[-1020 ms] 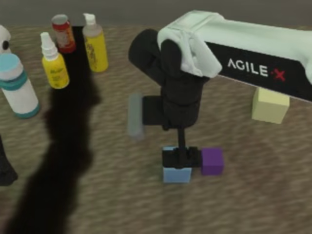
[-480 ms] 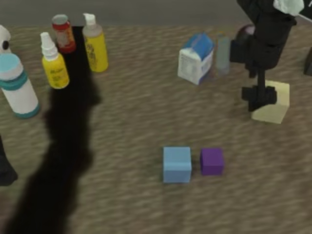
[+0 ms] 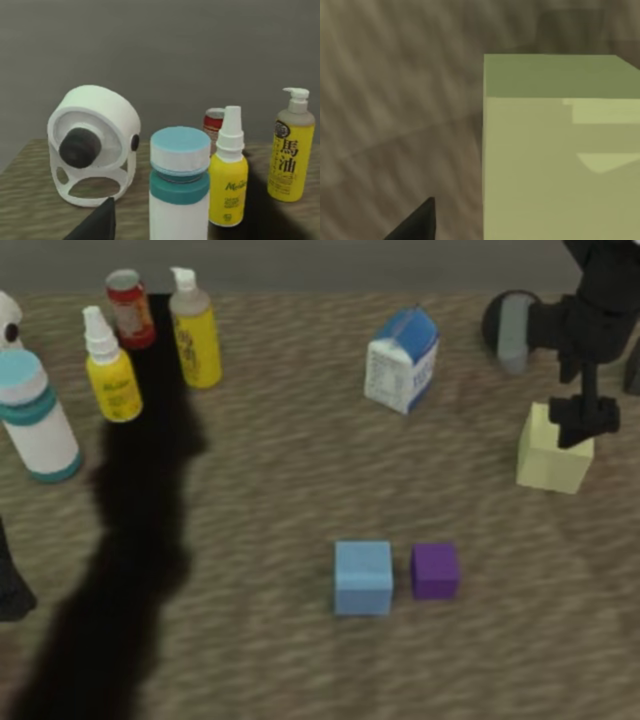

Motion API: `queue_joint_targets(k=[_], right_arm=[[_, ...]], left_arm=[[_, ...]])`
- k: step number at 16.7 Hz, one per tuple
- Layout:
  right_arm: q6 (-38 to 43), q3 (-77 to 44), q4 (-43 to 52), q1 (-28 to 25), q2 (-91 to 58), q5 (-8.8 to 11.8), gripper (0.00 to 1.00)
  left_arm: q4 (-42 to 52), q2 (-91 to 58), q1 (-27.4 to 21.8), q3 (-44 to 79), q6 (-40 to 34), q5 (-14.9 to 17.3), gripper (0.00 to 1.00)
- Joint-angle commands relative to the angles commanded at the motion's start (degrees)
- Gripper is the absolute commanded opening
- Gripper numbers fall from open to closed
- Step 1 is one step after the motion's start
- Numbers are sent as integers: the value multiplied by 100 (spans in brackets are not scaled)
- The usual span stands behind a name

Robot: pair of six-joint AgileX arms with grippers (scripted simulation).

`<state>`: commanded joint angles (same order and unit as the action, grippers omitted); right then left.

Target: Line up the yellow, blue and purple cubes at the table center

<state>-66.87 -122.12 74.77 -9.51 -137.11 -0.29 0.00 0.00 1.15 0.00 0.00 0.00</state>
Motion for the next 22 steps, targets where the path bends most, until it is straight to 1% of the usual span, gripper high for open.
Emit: queue_joint_targets(k=[3, 9, 14, 22], right_arm=[[8, 202, -229, 3, -62, -1, 100], [9, 1133, -1548, 7, -404, -5, 100], [4, 1265, -1705, 8, -464, -6, 100], [4, 1265, -1705, 8, -464, -6, 40]], left_arm=[[0, 0, 0, 0, 0, 0, 100], [0, 0, 0, 0, 0, 0, 100], [0, 0, 0, 0, 0, 0, 100], [0, 0, 0, 0, 0, 0, 100]])
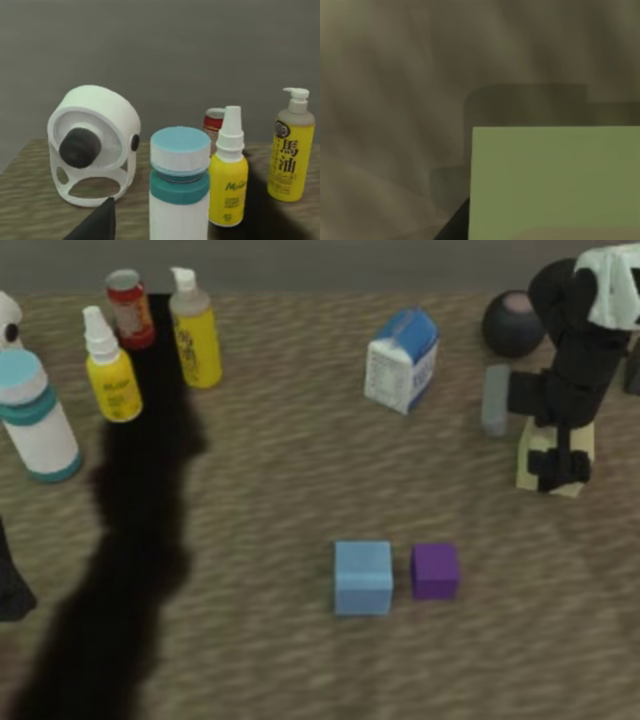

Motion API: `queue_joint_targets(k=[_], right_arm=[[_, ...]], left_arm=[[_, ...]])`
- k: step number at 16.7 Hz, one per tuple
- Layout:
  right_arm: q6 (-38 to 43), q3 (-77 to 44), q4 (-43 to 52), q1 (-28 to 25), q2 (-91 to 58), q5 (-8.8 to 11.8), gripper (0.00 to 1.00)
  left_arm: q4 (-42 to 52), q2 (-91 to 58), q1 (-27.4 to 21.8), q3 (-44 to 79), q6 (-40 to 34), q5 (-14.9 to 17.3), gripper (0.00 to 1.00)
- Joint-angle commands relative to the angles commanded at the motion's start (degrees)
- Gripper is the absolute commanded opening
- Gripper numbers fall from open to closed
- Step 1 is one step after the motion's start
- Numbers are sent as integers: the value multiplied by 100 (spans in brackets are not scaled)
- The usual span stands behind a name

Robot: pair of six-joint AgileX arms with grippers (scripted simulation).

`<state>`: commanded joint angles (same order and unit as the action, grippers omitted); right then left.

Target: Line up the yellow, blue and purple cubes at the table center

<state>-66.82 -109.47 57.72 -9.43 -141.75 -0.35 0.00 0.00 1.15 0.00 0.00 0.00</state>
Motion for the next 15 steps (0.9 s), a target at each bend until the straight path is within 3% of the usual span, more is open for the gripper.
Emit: queue_joint_targets(k=[5, 15], right_arm=[[0, 0, 0, 0, 0, 0, 2], [19, -4, 49, -7, 52, 4, 0]], left_arm=[[0, 0, 0, 0, 0, 0, 100], [0, 0, 0, 0, 0, 0, 100]])
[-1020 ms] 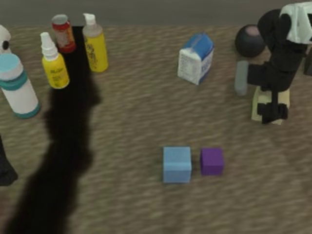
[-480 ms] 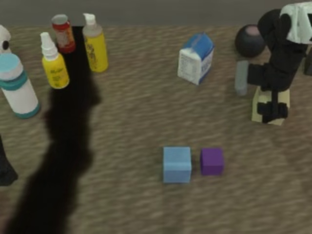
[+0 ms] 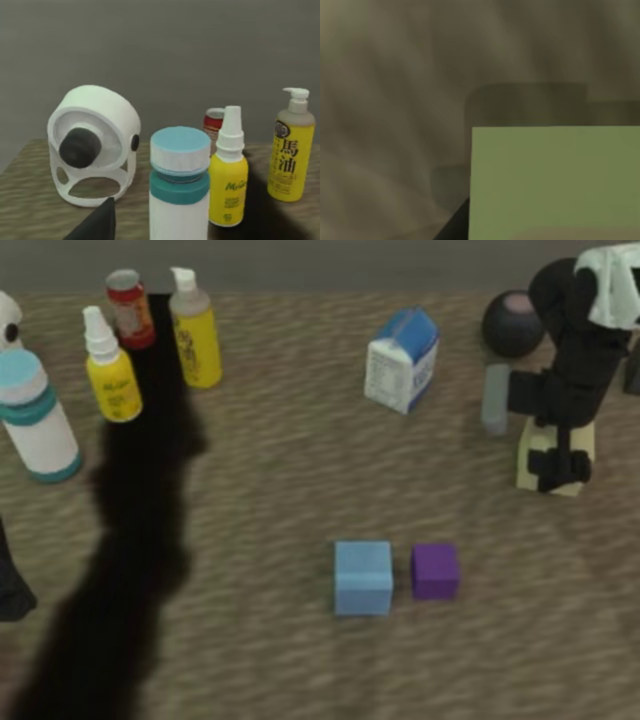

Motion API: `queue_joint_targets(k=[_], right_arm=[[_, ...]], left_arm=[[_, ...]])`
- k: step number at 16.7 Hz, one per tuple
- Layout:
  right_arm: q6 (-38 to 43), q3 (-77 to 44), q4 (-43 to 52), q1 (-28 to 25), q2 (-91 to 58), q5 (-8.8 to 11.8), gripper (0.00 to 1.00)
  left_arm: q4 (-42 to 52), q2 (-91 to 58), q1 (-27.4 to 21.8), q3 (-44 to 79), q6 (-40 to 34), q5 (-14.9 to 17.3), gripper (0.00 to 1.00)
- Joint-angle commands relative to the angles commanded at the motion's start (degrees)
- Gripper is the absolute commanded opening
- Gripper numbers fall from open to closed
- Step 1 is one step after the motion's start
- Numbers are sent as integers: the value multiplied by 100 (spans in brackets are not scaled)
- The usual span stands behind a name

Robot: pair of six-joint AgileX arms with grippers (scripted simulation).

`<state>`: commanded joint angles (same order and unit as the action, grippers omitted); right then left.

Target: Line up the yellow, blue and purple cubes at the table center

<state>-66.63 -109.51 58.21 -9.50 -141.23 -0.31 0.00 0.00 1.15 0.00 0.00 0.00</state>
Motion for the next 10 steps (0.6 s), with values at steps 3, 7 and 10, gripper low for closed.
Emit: queue_joint_targets(k=[3, 7, 10], right_arm=[[-18, -255, 369, -24, 83, 4, 0], [-19, -760, 1093, -51, 304, 5, 0], [-8, -908, 1288, -51, 385, 4, 0]], left_arm=[[0, 0, 0, 0, 0, 0, 100], [0, 0, 0, 0, 0, 0, 100], [0, 0, 0, 0, 0, 0, 100]])
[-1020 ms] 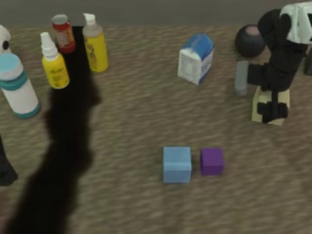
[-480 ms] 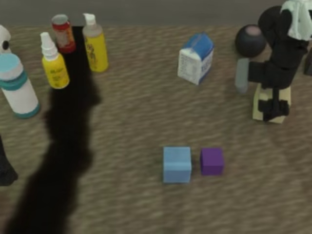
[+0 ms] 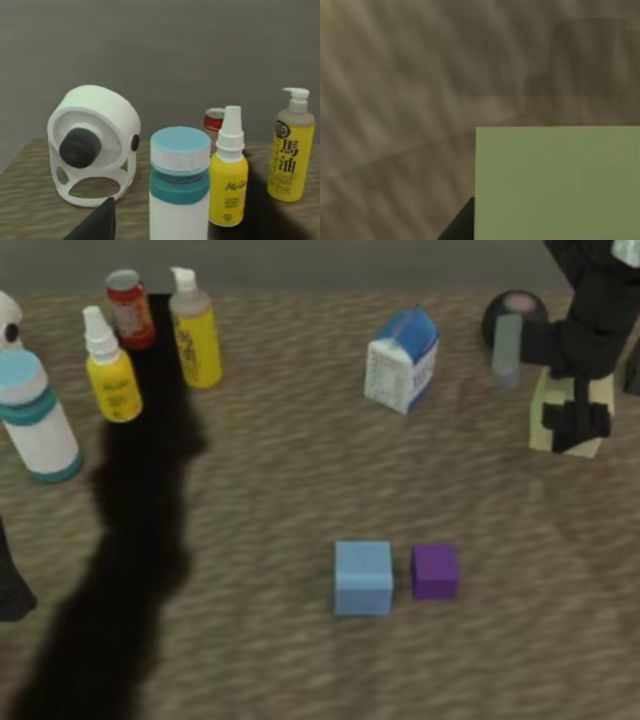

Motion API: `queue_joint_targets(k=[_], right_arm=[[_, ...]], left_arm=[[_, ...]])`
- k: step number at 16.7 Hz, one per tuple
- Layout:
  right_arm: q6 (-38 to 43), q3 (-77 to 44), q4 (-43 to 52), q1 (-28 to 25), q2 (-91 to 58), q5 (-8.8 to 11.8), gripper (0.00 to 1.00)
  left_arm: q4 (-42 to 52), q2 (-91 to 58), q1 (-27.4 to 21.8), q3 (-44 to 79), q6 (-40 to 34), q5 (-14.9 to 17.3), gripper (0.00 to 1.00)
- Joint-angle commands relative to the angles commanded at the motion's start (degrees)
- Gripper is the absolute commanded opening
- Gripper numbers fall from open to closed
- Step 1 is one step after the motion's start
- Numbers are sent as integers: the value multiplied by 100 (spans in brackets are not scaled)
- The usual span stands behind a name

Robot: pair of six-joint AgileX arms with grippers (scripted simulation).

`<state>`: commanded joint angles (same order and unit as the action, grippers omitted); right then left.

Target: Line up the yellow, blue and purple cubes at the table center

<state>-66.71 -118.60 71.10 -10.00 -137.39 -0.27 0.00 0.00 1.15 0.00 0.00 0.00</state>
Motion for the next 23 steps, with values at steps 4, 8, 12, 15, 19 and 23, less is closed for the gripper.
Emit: queue_joint_targets(k=[4, 8, 12, 15, 19, 23], right_arm=[[18, -2, -3, 16, -31, 0, 0], [425, -648, 410, -609, -443, -5, 0], [1277, -2191, 1183, -1890, -1170, -13, 0], [2018, -3473, 1799, -2971, -1718, -14, 0], [2819, -4571, 2372, -4018, -2191, -35, 0], [3003, -4769, 2485, -4215, -2277, -46, 0]], left_arm=[[0, 0, 0, 0, 0, 0, 100], [0, 0, 0, 0, 0, 0, 100], [0, 0, 0, 0, 0, 0, 100], [0, 0, 0, 0, 0, 0, 100], [0, 0, 0, 0, 0, 0, 100], [0, 0, 0, 0, 0, 0, 100]])
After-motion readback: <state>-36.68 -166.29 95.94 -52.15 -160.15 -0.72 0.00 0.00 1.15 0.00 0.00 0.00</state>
